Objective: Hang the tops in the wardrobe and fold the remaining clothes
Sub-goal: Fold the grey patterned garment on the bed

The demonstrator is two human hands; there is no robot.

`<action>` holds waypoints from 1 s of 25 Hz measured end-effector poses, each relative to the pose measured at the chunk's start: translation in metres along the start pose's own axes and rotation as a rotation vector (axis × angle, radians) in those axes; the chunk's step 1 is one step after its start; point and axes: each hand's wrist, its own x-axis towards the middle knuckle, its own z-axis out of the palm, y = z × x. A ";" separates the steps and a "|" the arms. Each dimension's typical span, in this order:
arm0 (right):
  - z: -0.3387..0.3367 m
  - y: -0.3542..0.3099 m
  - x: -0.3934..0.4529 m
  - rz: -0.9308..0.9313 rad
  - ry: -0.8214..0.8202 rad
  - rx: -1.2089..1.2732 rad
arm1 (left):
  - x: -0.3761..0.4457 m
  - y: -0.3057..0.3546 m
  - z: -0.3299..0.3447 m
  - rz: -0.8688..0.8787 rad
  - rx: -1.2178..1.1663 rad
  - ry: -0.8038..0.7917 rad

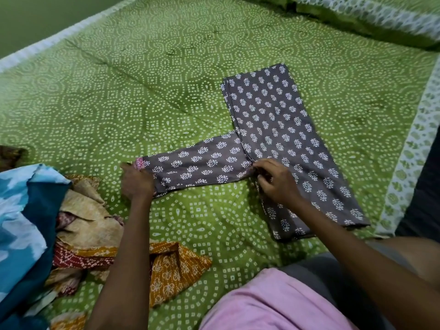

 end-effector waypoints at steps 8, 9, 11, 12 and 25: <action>-0.105 0.094 -0.092 0.294 -0.265 -0.133 | -0.181 0.051 0.045 1.232 -0.278 -0.414; -0.114 0.096 -0.098 0.292 -0.336 -0.145 | -0.201 0.054 0.057 1.386 -0.243 -0.486; -0.128 0.093 -0.106 0.297 -0.480 -0.189 | -0.229 0.056 0.076 1.563 -0.127 -0.477; -0.132 0.091 -0.109 0.275 -0.546 -0.220 | -0.235 0.057 0.083 1.590 -0.065 -0.426; -0.162 0.107 -0.123 0.289 -0.364 -0.280 | -0.261 0.061 0.063 1.557 -0.110 -0.472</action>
